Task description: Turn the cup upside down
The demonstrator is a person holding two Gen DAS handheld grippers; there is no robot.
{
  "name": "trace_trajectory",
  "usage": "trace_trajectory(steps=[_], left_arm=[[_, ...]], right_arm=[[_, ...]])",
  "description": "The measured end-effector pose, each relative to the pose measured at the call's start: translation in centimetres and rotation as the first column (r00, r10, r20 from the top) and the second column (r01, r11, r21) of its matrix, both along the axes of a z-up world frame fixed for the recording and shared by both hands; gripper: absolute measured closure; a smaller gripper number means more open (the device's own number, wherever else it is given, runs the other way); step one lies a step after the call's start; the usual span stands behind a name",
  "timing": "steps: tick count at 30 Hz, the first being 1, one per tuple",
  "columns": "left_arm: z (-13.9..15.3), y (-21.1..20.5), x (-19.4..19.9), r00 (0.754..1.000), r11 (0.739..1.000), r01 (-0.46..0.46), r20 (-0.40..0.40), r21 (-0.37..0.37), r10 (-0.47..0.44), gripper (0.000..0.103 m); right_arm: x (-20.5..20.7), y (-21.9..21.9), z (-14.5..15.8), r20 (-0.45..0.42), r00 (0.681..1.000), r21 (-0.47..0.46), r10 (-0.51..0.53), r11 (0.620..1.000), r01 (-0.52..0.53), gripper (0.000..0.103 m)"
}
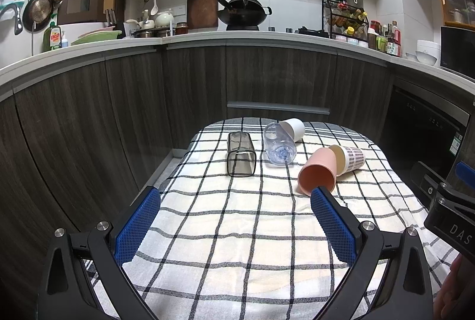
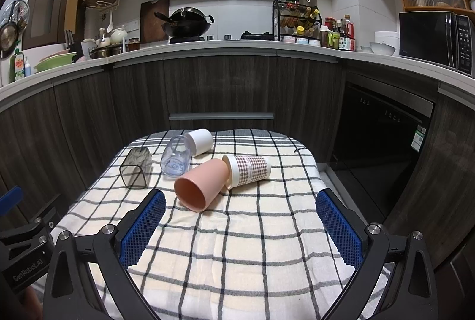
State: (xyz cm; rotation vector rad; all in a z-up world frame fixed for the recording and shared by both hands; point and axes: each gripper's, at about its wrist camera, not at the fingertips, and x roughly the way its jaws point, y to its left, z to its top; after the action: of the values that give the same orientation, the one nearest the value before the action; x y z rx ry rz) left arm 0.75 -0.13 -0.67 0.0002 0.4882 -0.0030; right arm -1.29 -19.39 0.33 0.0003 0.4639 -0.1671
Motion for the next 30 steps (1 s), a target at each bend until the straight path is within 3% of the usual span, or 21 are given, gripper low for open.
trace_trajectory(steps=[12, 21, 30], left_arm=[[0.9, -1.3, 0.9, 0.999, 0.999, 0.04, -0.007, 0.019, -0.04, 0.0], [1.6, -3.0, 3.4, 0.995, 0.996, 0.082, -0.059, 0.021, -0.08, 0.0], [2.8, -6.3, 7.3, 0.976, 0.979, 0.177, -0.144, 0.104, -0.161, 0.0]], right_arm=[[0.3, -1.2, 0.9, -0.008, 0.999, 0.015, -0.034, 0.999, 0.035, 0.001], [1.3, -2.0, 1.4, -0.02, 0.998, 0.017, -0.058, 0.998, 0.058, 0.001], [3.5, -4.1, 1.9, -0.081, 0.992, 0.056, -0.101, 0.993, 0.105, 0.001]])
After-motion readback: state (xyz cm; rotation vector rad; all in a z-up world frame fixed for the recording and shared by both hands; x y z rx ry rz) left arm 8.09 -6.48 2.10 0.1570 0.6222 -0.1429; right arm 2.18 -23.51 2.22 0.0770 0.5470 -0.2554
